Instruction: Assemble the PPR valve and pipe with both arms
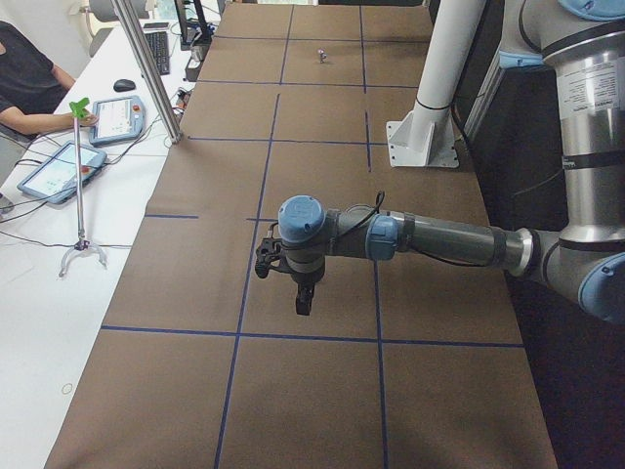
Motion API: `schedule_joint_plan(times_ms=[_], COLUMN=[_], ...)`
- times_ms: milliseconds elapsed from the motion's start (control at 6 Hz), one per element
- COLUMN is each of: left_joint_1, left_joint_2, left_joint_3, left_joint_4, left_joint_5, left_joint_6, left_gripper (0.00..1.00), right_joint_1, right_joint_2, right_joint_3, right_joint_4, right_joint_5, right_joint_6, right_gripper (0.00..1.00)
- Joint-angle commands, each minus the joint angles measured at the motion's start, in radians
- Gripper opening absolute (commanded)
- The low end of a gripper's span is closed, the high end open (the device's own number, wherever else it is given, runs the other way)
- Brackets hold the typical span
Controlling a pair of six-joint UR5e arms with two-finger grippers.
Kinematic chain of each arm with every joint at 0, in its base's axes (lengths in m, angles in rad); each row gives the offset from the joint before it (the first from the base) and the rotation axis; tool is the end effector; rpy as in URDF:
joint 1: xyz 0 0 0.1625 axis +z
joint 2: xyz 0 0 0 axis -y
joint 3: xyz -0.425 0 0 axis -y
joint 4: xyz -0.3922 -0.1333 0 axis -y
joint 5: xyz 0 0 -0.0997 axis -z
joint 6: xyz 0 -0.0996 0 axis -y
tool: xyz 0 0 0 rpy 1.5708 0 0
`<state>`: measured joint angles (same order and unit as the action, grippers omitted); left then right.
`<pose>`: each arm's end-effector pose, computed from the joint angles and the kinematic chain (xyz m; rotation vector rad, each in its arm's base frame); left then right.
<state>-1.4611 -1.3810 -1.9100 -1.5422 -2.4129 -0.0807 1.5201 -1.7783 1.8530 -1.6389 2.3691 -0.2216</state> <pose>-0.0132 -0.4186 0.5753 0.0331 0.8482 0.0781 0.0414 -0.4063 0.6180 0.0746 -0.7973 -0.2603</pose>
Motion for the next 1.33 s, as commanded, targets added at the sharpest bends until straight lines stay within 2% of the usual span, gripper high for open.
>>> schedule_joint_plan(times_ms=[0, 333, 500, 833, 1167], left_joint_1=[0.144, 0.290, 0.374, 0.398, 0.407], left_joint_2=[-0.071, -0.149, -0.156, -0.234, -0.237], left_joint_3=[0.000, 0.017, 0.031, 0.104, 0.178], left_joint_4=[-0.137, -0.185, -0.196, -0.216, -0.318], left_joint_5=[0.003, 0.032, 0.145, 0.166, 0.169], left_joint_6=[-0.402, -0.673, -0.717, -0.718, -0.718], left_gripper=[1.00, 1.00, 1.00, 1.00, 1.00], right_joint_1=[-0.003, -0.003, -0.003, -0.003, -0.006], right_joint_2=[-0.001, -0.001, -0.001, -0.001, -0.001], right_joint_3=[0.000, -0.001, -0.003, -0.003, -0.003], right_joint_4=[0.004, 0.004, 0.002, 0.002, 0.002], right_joint_5=[0.022, 0.022, 0.021, 0.022, 0.024], right_joint_6=[-0.001, 0.001, 0.001, 0.005, 0.007], right_gripper=[1.00, 1.00, 1.00, 1.00, 1.00])
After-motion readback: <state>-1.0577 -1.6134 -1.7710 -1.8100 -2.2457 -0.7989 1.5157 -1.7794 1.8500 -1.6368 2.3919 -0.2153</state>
